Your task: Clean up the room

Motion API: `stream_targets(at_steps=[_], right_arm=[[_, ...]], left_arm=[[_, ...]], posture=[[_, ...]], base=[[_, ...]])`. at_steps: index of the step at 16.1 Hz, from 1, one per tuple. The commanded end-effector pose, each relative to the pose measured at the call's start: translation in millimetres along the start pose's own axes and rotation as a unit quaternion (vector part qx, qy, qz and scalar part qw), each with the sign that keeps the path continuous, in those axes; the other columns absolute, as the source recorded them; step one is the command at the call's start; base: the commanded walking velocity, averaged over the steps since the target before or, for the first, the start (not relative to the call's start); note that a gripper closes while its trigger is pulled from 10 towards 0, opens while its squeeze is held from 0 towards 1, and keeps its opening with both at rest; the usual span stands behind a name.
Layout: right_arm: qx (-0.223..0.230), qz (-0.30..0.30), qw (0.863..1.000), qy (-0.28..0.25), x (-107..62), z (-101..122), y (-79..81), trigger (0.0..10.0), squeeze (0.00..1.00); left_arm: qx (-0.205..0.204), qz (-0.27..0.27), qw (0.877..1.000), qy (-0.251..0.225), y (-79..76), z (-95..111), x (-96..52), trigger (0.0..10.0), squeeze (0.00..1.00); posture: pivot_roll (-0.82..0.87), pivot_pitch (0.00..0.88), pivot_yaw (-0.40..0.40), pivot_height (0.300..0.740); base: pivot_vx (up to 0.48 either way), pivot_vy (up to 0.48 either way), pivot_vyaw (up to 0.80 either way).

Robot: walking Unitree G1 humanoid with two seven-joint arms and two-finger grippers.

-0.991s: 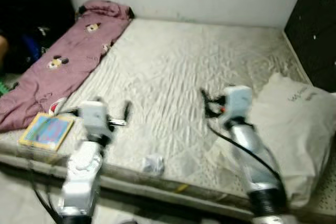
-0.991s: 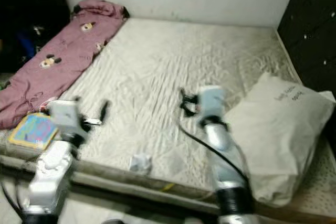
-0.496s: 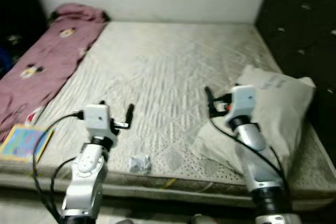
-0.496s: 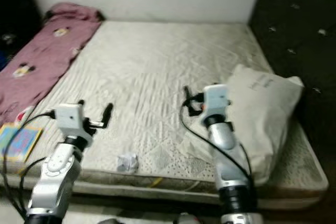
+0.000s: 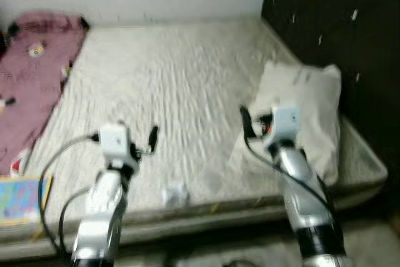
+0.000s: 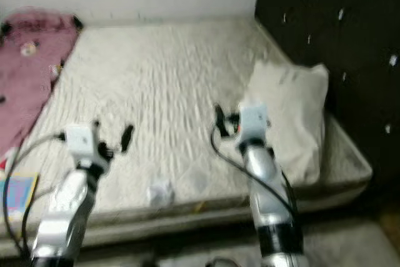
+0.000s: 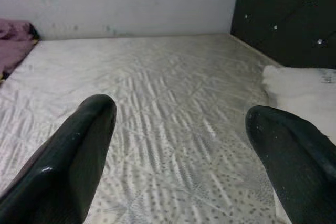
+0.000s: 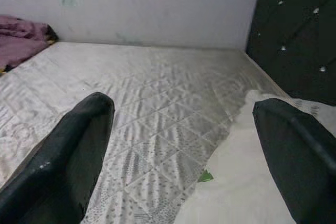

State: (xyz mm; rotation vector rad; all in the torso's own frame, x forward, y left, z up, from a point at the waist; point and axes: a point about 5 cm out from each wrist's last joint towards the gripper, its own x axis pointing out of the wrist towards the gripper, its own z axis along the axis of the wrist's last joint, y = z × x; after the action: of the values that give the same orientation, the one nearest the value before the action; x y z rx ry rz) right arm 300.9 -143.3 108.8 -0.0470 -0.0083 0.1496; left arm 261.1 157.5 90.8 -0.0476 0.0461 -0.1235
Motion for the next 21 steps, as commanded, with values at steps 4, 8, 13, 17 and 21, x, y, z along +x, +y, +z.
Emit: stream_targets(at_steps=[4, 8, 13, 17, 21], right_arm=[[0.003, 0.009, 1.000, -0.017, 6.1, 9, 4.7, 10.0, 0.00], [-0.006, 0.007, 1.000, -0.022, 6.2, 10, 5.4, 10.0, 0.00], [0.007, -0.005, 1.000, -0.022, 4.5, 11, 0.8, 10.0, 0.00], [0.038, -0.023, 0.999, -0.014, -1.1, 9, -3.4, 10.0, 0.00], [0.038, -0.018, 0.999, -0.005, 1.6, 6, -0.8, 10.0, 0.00]], left_arm=[[0.007, 0.009, 1.000, -0.012, 6.6, 6, 2.3, 10.0, 0.00], [0.005, 0.016, 1.000, -0.014, 8.9, 7, 2.3, 10.0, 0.00], [0.023, 0.051, 0.998, -0.012, 16.7, 10, 1.0, 10.0, 0.00], [0.021, 0.060, 0.998, -0.002, 25.1, 8, -14.3, 10.0, 0.00], [0.000, 0.063, 0.998, 0.009, 22.5, 6, -11.5, 10.0, 0.00]], posture=[[-0.09, 0.000, 0.007, 0.740], [-0.09, 0.000, 0.012, 0.740], [-0.09, 0.000, 0.016, 0.740], [-0.08, 0.011, 0.014, 0.740], [-0.07, 0.023, 0.011, 0.740]], base=[[0.000, 0.000, 0.00], [0.000, 0.000, 0.00], [0.000, 0.000, 0.17], [0.000, 0.000, 0.00], [0.000, 0.326, 0.00]])
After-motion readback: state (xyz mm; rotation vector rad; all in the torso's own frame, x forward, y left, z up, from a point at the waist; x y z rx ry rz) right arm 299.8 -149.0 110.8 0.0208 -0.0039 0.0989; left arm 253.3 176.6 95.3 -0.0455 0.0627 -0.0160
